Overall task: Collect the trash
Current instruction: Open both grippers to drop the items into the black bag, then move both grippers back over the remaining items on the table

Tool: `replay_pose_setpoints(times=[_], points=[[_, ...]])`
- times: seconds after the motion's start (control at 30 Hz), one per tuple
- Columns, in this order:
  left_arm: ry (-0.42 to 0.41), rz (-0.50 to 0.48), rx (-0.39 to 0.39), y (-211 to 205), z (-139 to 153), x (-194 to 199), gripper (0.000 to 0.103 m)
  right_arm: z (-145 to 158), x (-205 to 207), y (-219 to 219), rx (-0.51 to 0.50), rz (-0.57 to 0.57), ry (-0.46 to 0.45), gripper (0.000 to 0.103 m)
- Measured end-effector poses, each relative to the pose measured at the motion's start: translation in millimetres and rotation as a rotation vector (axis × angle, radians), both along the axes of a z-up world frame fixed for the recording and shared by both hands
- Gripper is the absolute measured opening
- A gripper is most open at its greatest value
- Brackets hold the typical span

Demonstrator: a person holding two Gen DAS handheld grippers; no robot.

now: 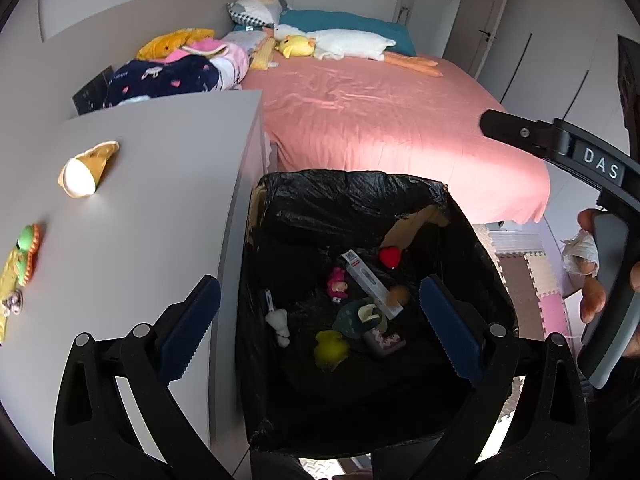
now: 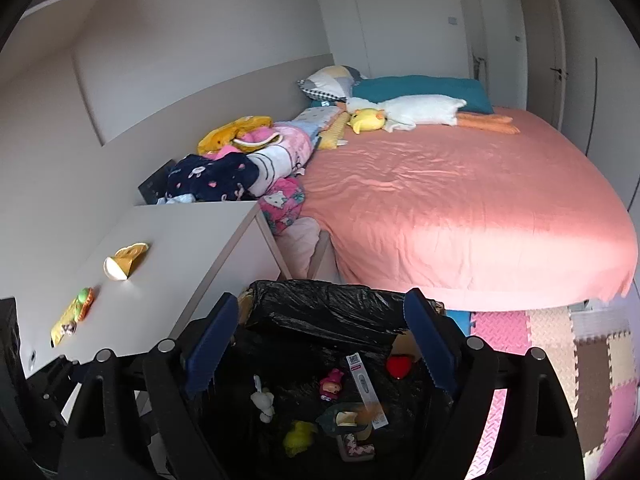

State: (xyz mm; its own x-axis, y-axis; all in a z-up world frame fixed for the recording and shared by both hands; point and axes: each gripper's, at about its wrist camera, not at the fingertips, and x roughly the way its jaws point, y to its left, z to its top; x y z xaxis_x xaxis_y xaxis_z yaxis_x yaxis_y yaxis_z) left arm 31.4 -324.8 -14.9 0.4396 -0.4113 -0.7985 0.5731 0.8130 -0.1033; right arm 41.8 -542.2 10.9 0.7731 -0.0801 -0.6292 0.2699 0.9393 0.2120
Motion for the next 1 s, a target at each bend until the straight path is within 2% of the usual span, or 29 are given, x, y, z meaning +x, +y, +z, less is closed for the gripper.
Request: replay_pose_setpoints(times=[0.47, 1.0], points=[[0.009, 0.013, 0.006, 6.1, -4.4, 1.3, 0.097, -6.2, 8.7, 11.2, -0.005, 0.015, 0.021, 0.085], [-0.033, 0.123, 0.032, 56.1, -3.1, 18.0, 0.097, -16.1, 39.5, 65.1, -0.022, 0.127, 0.053, 0.085]])
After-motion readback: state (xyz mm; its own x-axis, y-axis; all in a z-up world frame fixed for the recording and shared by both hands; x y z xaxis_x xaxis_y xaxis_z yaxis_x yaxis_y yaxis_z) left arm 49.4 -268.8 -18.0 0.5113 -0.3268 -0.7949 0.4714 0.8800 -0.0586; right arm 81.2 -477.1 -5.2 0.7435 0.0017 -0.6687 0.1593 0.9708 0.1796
